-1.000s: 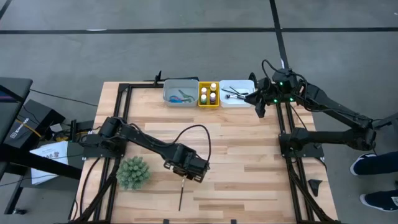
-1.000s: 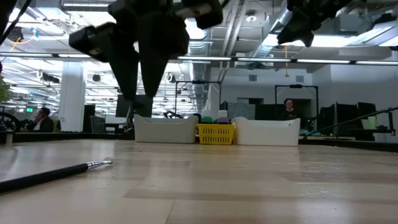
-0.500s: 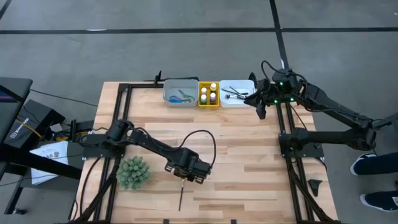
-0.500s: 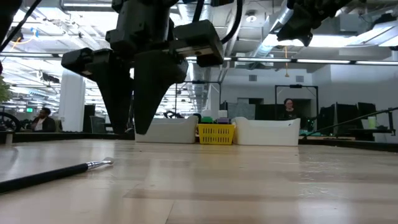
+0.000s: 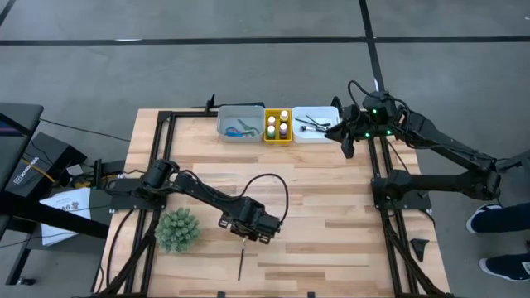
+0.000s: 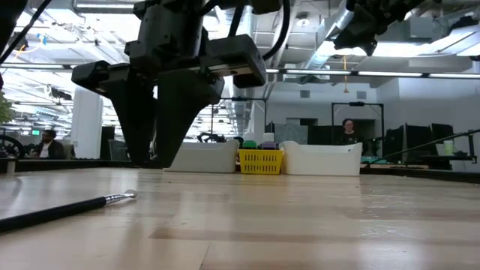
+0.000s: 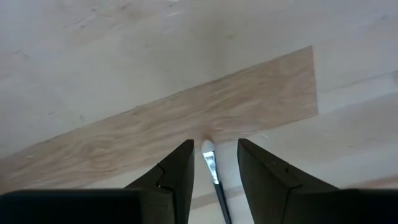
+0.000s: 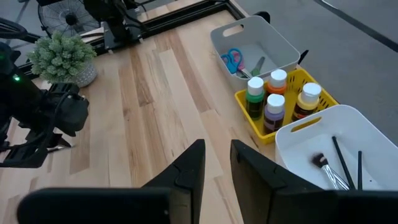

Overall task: Pick & Place Paint Supplies
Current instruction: Put the eyeshadow brush into the white bin

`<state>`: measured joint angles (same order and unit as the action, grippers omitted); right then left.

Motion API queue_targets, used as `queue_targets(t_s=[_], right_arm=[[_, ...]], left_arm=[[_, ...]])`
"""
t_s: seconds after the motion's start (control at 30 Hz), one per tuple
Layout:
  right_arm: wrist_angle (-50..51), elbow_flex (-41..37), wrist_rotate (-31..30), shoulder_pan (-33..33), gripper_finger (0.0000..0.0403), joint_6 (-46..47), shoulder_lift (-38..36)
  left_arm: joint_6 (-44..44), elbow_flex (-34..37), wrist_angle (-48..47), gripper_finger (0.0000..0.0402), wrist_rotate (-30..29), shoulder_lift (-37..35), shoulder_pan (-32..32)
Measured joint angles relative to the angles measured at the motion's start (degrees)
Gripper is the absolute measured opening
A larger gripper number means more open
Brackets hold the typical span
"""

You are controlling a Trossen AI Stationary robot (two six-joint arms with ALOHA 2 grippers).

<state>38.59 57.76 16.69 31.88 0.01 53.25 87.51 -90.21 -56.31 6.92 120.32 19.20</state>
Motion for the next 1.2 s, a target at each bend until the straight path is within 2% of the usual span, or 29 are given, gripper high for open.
queue_targets(t_s=[0.6, 0.73, 1.2], right_arm=[[0.2, 0.0, 0.0, 0.0, 0.0072, 0.0, -0.1], [0.2, 0.0, 0.0, 0.0, 0.0072, 0.0, -0.1], [0.5, 0.0, 0.0, 0.0, 0.0072, -0.1, -0.1]], left_arm=[[1.5, 0.0, 1.2, 0.0115, -0.9, 1.8, 1.0], [1.5, -0.1, 2.8, 0.0115, 1.0, 3.7, 1.1], [1.8, 0.0, 2.0, 0.0115, 1.4, 3.7, 1.7]])
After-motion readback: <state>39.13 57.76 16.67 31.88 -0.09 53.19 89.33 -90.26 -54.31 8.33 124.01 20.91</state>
